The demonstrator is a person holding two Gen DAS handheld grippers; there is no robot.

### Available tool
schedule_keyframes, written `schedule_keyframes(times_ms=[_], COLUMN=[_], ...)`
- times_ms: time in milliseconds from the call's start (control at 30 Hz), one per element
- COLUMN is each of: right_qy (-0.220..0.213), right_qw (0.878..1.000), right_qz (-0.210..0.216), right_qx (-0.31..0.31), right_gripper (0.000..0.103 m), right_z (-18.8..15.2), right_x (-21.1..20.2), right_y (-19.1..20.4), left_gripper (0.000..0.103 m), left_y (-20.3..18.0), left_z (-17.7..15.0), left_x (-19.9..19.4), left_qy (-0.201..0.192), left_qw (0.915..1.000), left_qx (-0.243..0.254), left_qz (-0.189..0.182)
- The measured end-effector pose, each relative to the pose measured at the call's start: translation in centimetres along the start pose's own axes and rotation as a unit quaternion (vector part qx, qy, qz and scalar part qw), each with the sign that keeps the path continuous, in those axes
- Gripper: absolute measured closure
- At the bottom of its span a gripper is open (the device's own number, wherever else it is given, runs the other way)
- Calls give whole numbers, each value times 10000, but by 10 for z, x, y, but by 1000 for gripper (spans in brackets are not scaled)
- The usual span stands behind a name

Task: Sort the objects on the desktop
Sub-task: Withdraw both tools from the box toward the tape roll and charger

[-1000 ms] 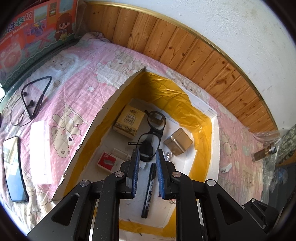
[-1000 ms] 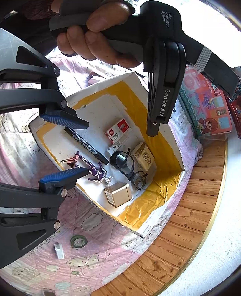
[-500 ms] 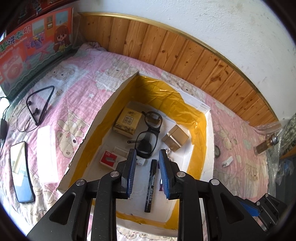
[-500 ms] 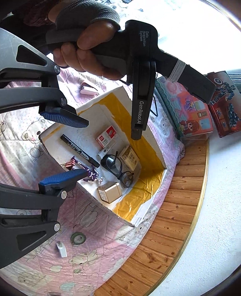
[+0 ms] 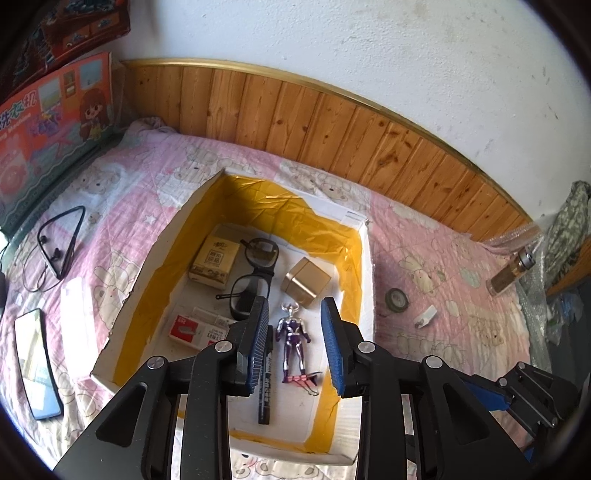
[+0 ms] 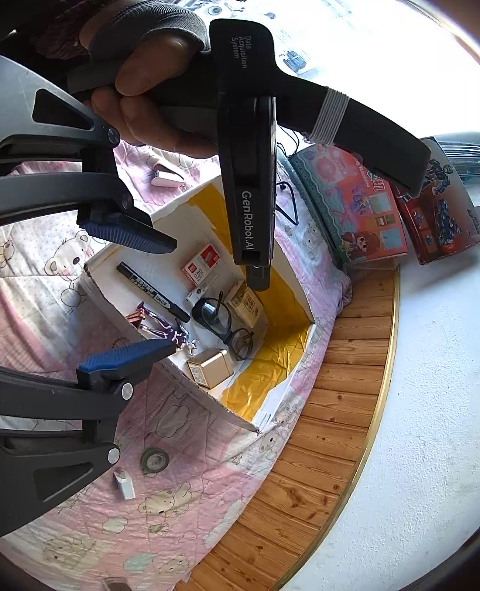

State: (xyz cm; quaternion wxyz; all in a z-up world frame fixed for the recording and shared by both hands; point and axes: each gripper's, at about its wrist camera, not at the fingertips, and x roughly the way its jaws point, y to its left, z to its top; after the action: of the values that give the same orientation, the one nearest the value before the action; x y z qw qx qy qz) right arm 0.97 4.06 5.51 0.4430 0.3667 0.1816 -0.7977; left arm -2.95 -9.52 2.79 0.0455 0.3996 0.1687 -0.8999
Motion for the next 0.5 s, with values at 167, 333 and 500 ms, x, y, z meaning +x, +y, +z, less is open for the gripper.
schedule_keyframes(times_ms=[167,333,500], right_qy=[-33,-20,14], right_qw=[9999,9996,9993], right_qz=[-90,-169,-223], right_qx=[111,221,301], right_gripper=[53,53,52], right_z=[-2,-6,-12], right_x=[-4,-5,-5], right_y=[-12,-27,-40], left_gripper=[71,71,69], left_y=[-15,-29,-43], left_z=[-3,-5,-7], left_x=[0,3,9], left_qy=[-65,-55,-44], left_qw=[9997,9994,9986], left_qx=[228,319,428], left_qz=[-15,-136,-296])
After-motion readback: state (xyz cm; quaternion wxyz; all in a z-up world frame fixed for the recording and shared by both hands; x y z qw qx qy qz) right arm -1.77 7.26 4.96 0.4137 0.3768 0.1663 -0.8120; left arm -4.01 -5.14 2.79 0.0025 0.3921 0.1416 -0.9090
